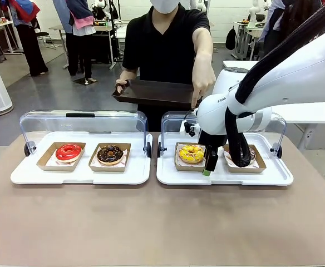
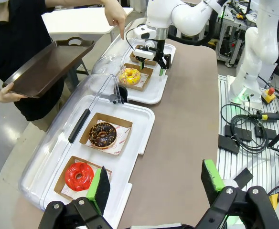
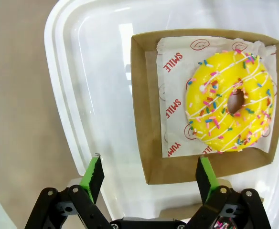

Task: Provide the desired donut to the person.
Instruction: Pick up and lift the Paper togo box containing the Donut pointed at by the person.

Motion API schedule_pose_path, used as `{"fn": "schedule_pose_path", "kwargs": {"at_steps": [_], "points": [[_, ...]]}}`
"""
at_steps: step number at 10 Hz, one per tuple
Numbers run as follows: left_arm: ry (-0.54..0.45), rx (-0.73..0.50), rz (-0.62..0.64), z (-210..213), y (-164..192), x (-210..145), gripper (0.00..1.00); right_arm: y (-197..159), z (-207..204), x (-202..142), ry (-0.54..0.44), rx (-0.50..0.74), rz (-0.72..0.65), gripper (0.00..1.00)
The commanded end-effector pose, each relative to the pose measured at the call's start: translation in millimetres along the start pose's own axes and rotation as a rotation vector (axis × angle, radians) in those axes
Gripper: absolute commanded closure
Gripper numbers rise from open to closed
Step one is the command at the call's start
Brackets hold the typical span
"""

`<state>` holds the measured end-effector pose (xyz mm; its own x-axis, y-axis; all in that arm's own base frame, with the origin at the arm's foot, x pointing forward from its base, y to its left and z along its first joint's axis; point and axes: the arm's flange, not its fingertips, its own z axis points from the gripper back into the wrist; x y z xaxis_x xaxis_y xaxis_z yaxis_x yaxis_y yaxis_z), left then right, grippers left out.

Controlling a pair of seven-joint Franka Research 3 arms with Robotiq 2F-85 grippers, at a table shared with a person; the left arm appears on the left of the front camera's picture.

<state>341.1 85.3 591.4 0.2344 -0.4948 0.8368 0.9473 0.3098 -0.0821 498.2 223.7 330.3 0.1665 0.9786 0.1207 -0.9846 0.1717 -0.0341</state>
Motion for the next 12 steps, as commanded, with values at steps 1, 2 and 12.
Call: {"fn": "schedule_pose_path", "kwargs": {"at_steps": [1,2,12], "points": [[-0.001,-0.011,0.003,1.6,0.2,1.5,0.00,-8.4,-8.1,7.2,0.030,-0.002,-0.019,0.00],[-0.001,-0.011,0.003,1.6,0.2,1.5,0.00,-9.1,-9.2,8.0,0.026,0.000,-0.019,0.00],[-0.001,-0.011,0.003,1.6,0.2,1.5,0.00,-9.8,-15.1,6.0,0.036,0.003,-0.006,1.00]]}}
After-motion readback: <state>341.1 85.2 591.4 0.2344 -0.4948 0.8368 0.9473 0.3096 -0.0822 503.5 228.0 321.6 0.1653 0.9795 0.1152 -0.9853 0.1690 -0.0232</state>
